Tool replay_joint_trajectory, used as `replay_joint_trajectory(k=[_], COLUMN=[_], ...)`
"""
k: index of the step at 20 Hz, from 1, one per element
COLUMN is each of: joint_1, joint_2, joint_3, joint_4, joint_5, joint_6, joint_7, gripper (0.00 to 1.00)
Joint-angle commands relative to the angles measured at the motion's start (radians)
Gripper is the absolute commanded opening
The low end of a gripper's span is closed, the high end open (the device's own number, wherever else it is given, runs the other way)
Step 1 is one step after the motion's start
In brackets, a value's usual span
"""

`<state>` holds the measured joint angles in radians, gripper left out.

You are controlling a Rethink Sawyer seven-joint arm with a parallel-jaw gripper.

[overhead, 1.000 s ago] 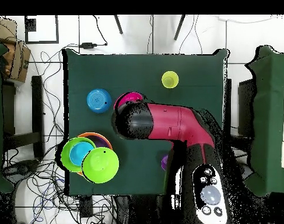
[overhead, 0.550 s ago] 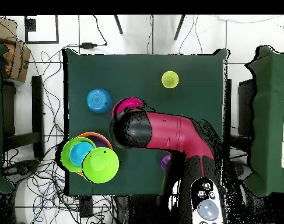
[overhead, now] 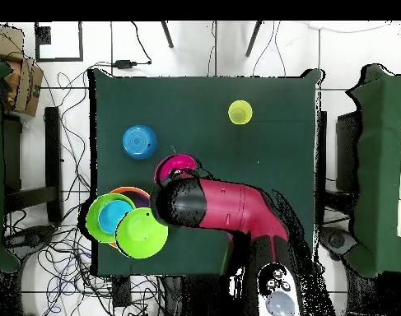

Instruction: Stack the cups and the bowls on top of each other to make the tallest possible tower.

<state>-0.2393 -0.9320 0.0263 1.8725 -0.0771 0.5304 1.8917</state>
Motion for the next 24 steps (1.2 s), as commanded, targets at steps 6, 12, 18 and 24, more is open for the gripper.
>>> replay_joint_trajectory(k=[6,12,18,24], joint_1=[0.095,0.159,0.219,0.209], joint_2=[-0.042,-0.047,-0.036,0.042], joint_3=[-0.047,-0.081,-0.107,-0.094], joint_4=[0.111,0.087,0.055,0.022], joint_5=[0.039,0.054,0.074,0.082], joint_6=[-0.008,0.032,0.057,-0.007], joint_7=[0.237,0.279,0.317,0.304], gripper=[0.00,0.00,0.00,0.00])
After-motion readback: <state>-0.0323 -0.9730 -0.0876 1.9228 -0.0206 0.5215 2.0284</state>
